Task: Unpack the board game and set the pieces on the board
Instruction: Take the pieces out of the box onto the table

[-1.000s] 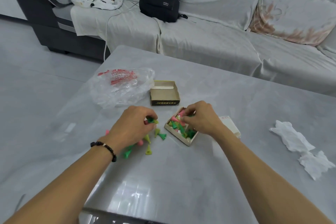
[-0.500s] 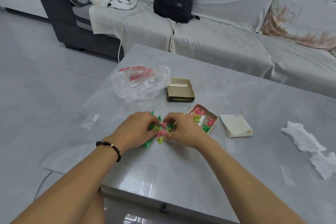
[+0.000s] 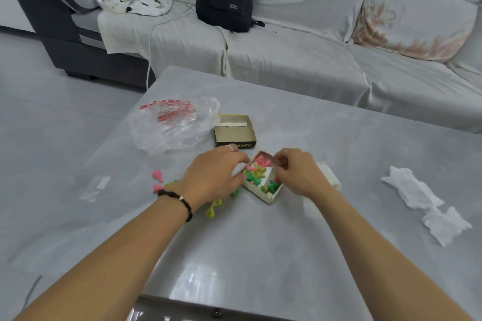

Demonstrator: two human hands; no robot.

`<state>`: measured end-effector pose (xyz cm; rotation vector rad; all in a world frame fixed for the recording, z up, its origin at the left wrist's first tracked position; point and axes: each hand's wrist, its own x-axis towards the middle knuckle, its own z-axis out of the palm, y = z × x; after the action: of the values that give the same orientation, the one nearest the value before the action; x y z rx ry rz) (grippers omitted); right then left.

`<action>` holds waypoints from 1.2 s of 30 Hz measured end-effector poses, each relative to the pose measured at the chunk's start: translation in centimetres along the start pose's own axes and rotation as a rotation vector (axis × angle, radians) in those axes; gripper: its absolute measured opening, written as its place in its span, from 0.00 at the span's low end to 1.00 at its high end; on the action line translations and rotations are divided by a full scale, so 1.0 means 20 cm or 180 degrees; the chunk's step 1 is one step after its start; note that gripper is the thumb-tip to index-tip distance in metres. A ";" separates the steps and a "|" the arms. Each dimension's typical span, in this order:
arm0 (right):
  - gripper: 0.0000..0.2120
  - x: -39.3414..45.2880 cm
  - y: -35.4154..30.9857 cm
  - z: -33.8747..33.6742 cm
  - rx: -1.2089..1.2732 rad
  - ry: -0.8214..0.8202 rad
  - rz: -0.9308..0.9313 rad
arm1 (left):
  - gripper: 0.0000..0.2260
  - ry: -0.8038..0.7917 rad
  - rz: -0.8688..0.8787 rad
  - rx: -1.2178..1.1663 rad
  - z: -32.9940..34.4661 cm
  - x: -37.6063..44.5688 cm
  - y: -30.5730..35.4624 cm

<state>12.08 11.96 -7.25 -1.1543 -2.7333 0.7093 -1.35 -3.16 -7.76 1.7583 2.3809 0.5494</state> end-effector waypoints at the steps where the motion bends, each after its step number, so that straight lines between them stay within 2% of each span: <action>1: 0.11 0.02 0.02 -0.01 -0.0123 -0.0150 -0.0053 | 0.15 -0.0074 0.0121 0.0055 0.02 0.06 0.04; 3: 0.13 0.07 0.03 -0.03 -0.0311 -0.0376 -0.0202 | 0.15 -0.0318 0.0323 0.0148 0.03 0.19 0.10; 7: 0.26 0.14 0.08 -0.04 -0.0710 -0.0681 -0.0266 | 0.12 -0.1041 0.0535 0.0634 0.07 0.35 0.18; 12: 0.20 0.15 0.15 -0.03 -0.0524 -0.0755 -0.0309 | 0.11 -0.1402 0.0515 0.1223 0.13 0.42 0.21; 15: 0.16 0.15 0.15 -0.03 -0.0440 -0.0787 -0.0295 | 0.08 -0.1274 0.0513 0.1069 0.11 0.42 0.19; 19: 0.13 0.15 0.13 -0.02 -0.0473 -0.0751 -0.0246 | 0.10 -0.0767 0.0466 0.0594 0.13 0.38 0.14; 25: 0.21 0.12 0.09 0.02 -0.0632 -0.0744 -0.0358 | 0.08 -0.0243 0.0185 -0.0297 0.12 0.30 0.08; 29: 0.22 0.12 0.05 0.04 -0.1140 -0.0553 -0.0495 | 0.08 -0.0029 -0.0143 -0.0944 0.09 0.25 0.04; 36: 0.05 0.12 -0.02 0.09 -0.1784 -0.0447 -0.0668 | 0.06 0.0197 -0.0419 -0.1307 0.02 0.15 -0.01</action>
<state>9.54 12.71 -8.85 -0.8868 -3.2197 -0.0138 -2.33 -0.34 -7.97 1.4164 2.1971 1.0004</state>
